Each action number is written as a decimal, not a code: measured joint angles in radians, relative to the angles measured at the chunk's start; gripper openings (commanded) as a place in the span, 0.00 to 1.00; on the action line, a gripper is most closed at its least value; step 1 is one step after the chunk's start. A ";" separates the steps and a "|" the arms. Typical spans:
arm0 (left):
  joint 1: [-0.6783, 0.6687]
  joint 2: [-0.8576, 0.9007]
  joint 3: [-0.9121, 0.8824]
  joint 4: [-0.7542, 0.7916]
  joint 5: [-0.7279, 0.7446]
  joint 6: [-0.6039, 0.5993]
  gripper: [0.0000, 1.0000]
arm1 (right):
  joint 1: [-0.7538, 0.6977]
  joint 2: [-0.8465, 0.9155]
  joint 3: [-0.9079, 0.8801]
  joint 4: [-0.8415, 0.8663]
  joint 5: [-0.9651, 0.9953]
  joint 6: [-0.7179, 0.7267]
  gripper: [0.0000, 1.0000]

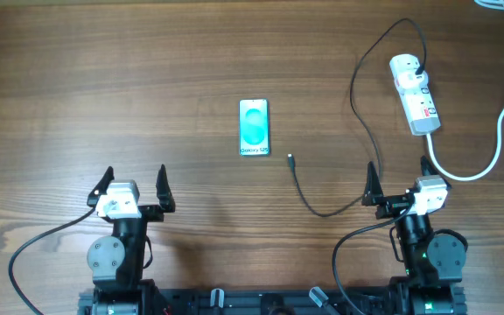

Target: Plug charger to phone and switch on socket

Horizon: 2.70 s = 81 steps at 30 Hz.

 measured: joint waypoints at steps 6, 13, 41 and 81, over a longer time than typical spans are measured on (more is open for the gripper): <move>0.000 0.000 0.000 0.000 0.000 0.000 1.00 | 0.000 0.000 0.000 0.000 0.000 0.000 1.00; 0.003 0.001 -0.005 0.103 0.360 -0.193 1.00 | 0.000 0.000 0.000 0.000 0.000 -0.003 1.00; 0.005 0.452 0.750 -0.063 0.787 -0.442 1.00 | 0.000 0.002 0.000 0.000 0.007 -0.003 0.99; -0.566 1.933 1.787 -1.159 -0.092 -0.612 1.00 | 0.000 0.002 0.000 0.000 0.007 -0.003 1.00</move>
